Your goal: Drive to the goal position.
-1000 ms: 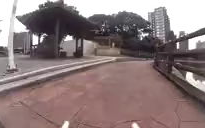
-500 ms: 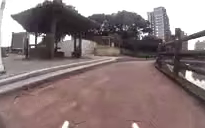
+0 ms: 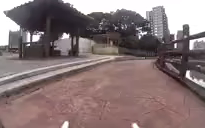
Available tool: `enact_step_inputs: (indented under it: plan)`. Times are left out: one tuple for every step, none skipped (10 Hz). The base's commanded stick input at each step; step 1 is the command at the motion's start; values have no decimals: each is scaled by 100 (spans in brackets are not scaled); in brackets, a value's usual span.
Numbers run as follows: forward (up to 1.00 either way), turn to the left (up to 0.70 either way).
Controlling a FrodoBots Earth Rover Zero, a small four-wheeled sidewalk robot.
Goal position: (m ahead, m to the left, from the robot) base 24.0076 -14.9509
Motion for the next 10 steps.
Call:
enact_step_inputs:
  plan:
    - [70, 0]
    - [70, 0]
    - [70, 0]
    - [70, -3]
    - [70, -6]
    - [70, -35]
    - [70, -35]
    - [70, -35]
    - [70, -35]
    - [70, -29]
